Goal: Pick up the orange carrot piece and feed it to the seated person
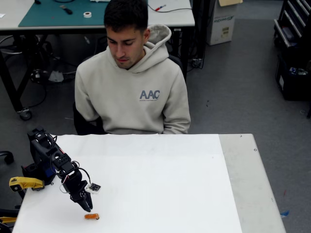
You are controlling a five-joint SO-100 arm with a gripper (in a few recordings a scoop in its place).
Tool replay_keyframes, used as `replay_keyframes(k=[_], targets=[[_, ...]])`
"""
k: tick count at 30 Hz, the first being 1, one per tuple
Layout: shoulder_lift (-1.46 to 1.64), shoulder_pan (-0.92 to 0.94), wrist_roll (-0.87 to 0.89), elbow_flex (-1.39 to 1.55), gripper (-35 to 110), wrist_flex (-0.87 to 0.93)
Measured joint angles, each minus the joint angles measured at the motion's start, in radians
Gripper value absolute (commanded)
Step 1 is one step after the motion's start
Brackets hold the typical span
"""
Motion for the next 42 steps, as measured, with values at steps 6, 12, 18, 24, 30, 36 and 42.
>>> replay_keyframes(k=[6, 12, 18, 24, 30, 36, 42], targets=[[0.000, 0.000, -0.055, 0.086, 20, -0.015], [0.000, 0.000, -0.071, 0.089, 20, -0.020], [0.000, 0.000, -0.072, 0.089, 20, -0.020], [-0.009, 0.000, -0.072, 0.089, 20, -0.020], [-0.009, 0.000, -0.072, 0.089, 20, -0.020], [-0.009, 0.000, -0.072, 0.089, 20, -0.020], [-0.075, 0.002, -0.072, 0.086, 20, -0.020]])
